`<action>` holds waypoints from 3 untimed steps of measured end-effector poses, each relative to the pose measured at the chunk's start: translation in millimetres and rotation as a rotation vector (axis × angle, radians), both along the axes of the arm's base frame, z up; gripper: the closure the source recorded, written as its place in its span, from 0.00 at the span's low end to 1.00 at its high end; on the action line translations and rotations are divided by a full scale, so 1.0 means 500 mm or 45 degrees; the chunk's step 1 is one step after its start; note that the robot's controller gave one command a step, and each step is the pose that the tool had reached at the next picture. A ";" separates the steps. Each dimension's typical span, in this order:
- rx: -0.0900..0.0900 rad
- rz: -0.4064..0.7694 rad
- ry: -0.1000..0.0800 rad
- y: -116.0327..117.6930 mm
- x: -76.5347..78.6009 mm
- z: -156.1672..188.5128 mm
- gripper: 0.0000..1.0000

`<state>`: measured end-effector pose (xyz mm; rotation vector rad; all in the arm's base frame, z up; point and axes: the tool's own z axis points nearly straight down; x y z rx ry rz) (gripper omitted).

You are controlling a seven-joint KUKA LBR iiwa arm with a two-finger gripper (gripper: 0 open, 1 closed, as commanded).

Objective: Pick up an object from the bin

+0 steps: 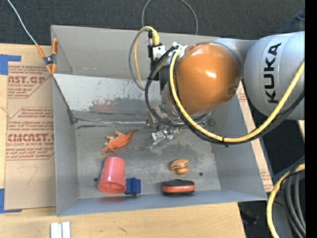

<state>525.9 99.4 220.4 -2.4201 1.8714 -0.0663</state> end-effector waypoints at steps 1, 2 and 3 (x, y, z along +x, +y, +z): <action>-0.013 0.213 0.001 0.014 -0.008 -0.180 1.00; -0.026 0.430 -0.019 0.012 0.021 0.177 1.00; -0.068 0.981 -0.036 -0.055 -0.075 -0.040 1.00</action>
Offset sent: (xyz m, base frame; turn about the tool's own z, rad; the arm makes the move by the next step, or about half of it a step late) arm -0.0016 0.0051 -0.0859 -0.1681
